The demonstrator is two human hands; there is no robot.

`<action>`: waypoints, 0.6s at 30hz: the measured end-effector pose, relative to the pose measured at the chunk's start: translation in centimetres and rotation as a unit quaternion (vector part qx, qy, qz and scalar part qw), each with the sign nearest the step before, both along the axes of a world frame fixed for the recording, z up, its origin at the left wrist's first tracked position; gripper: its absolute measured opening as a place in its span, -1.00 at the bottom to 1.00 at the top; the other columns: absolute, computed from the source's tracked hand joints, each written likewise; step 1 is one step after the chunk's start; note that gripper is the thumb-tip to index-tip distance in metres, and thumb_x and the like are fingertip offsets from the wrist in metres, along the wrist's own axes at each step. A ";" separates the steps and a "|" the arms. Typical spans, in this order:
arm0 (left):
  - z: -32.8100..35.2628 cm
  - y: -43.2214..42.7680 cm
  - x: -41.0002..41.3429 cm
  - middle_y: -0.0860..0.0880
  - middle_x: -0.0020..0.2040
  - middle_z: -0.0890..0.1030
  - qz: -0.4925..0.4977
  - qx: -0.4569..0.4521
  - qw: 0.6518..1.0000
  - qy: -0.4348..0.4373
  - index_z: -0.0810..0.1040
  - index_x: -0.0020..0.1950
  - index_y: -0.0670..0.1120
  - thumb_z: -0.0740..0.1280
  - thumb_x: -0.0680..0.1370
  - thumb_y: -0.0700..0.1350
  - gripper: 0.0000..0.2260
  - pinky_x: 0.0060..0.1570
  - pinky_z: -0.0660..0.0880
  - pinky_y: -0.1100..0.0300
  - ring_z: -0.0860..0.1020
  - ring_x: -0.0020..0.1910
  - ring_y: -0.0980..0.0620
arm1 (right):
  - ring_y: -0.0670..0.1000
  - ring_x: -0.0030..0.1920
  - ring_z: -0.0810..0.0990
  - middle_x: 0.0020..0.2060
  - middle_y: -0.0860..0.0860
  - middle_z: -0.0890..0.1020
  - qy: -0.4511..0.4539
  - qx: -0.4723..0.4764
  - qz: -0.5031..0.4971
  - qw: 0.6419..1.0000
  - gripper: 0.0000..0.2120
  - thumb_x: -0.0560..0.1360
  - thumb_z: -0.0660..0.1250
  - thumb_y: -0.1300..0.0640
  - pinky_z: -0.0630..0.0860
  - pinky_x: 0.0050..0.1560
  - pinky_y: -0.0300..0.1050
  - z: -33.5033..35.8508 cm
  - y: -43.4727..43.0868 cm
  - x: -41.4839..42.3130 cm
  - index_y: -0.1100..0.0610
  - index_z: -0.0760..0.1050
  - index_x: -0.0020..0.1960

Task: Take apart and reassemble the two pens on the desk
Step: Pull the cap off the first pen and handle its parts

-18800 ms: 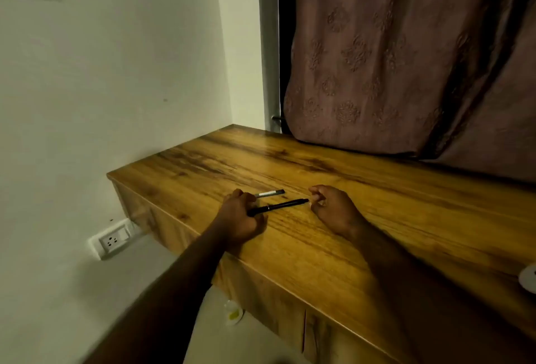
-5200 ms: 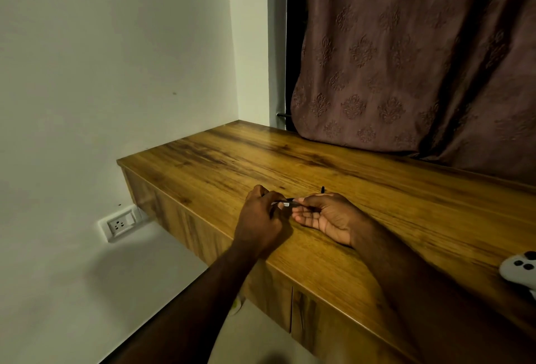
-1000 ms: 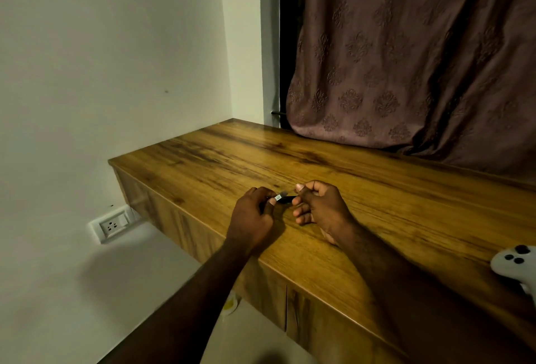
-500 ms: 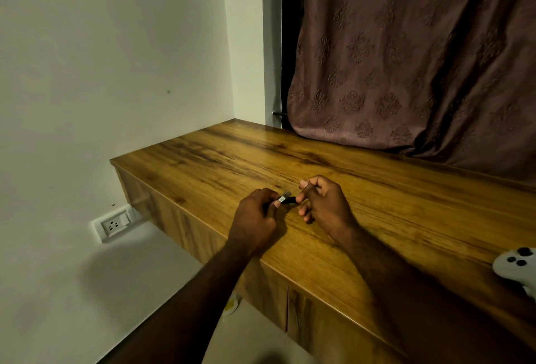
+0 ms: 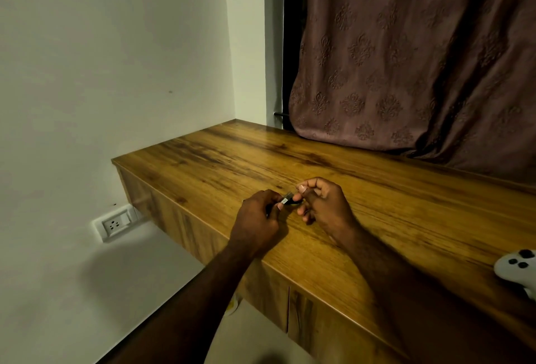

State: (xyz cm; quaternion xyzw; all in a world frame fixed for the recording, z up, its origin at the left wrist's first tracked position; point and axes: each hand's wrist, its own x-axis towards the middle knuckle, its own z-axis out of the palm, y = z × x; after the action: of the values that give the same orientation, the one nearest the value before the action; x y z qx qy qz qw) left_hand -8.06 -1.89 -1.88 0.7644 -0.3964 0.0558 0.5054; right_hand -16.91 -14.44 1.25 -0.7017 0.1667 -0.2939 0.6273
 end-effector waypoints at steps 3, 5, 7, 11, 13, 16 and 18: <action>0.1 0.0 -0.1 0.00 -0.12 0.65 -0.002 0.000 1.000 0.000 0.60 0.02 -0.08 0.31 0.53 -0.18 -0.88 -0.12 0.58 0.11 0.61 -0.13 0.07 | 0.01 -0.51 0.47 -0.24 0.14 0.64 -0.006 0.001 0.002 1.000 -0.89 0.59 0.26 0.22 0.36 -0.54 -0.19 -0.1 -0.1 0.0 0.26 0.51 -0.03; 0.1 0.1 -0.1 0.00 -0.12 0.65 0.000 -0.004 1.000 0.000 0.60 0.02 -0.08 0.31 0.53 -0.19 -0.88 -0.12 0.57 0.11 0.61 -0.13 0.06 | 0.01 -0.51 0.48 -0.24 0.14 0.64 -0.006 0.006 -0.002 1.000 -0.89 0.59 0.26 0.21 0.37 -0.54 -0.18 -0.2 -0.2 0.1 0.25 0.50 -0.05; 0.2 0.1 -0.2 0.00 -0.13 0.64 0.001 -0.004 1.000 0.000 0.60 0.02 -0.08 0.31 0.53 -0.19 -0.88 -0.13 0.56 0.13 0.61 -0.14 0.06 | 0.00 -0.52 0.48 -0.25 0.13 0.64 -0.007 0.010 -0.003 1.000 -0.89 0.59 0.26 0.20 0.38 -0.54 -0.18 -0.2 -0.3 0.2 0.24 0.48 -0.06; 0.3 0.2 -0.3 0.00 -0.13 0.64 -0.002 -0.002 1.000 0.000 0.60 0.02 -0.08 0.30 0.53 -0.19 -0.88 -0.17 0.54 0.16 0.60 -0.15 0.07 | 0.01 -0.52 0.48 -0.25 0.10 0.63 -0.004 0.024 0.002 1.000 -0.90 0.60 0.23 0.21 0.38 -0.54 -0.17 -0.2 -0.2 0.1 0.22 0.45 -0.06; 0.3 0.2 -0.4 0.00 -0.14 0.64 -0.004 0.000 1.000 0.004 0.59 0.02 -0.08 0.30 0.53 -0.18 -0.88 -0.19 0.52 0.18 0.60 -0.16 0.07 | 0.02 -0.51 0.48 -0.25 0.10 0.62 -0.007 0.029 -0.008 1.000 -0.91 0.60 0.22 0.20 0.36 -0.54 -0.18 -0.2 -0.2 0.1 0.21 0.44 -0.05; 0.4 0.3 -0.4 0.01 -0.17 0.64 0.001 0.002 1.000 0.003 0.58 0.00 -0.06 0.30 0.54 -0.17 -0.90 -0.25 0.51 0.18 0.59 -0.20 0.07 | 0.03 -0.49 0.48 -0.23 0.10 0.62 -0.013 0.043 -0.041 0.998 -0.87 0.62 0.19 0.16 0.35 -0.53 -0.18 0.1 -0.6 0.1 0.23 0.43 0.06; 0.5 0.4 -0.5 0.01 -0.18 0.64 0.004 0.003 1.000 0.006 0.57 -0.01 -0.05 0.29 0.54 -0.16 -0.92 -0.25 0.52 0.15 0.60 -0.22 0.06 | 0.03 -0.49 0.48 -0.23 0.10 0.61 -0.025 0.069 -0.060 0.996 -0.85 0.62 0.17 0.16 0.34 -0.51 -0.17 0.3 -0.9 0.0 0.23 0.42 0.11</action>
State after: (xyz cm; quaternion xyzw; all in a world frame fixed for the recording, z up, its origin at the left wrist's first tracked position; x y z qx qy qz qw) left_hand -8.53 -1.52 -1.35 0.7677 -0.3905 0.0522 0.5054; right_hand -16.87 -15.38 1.52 -0.6382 0.2122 -0.3364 0.6592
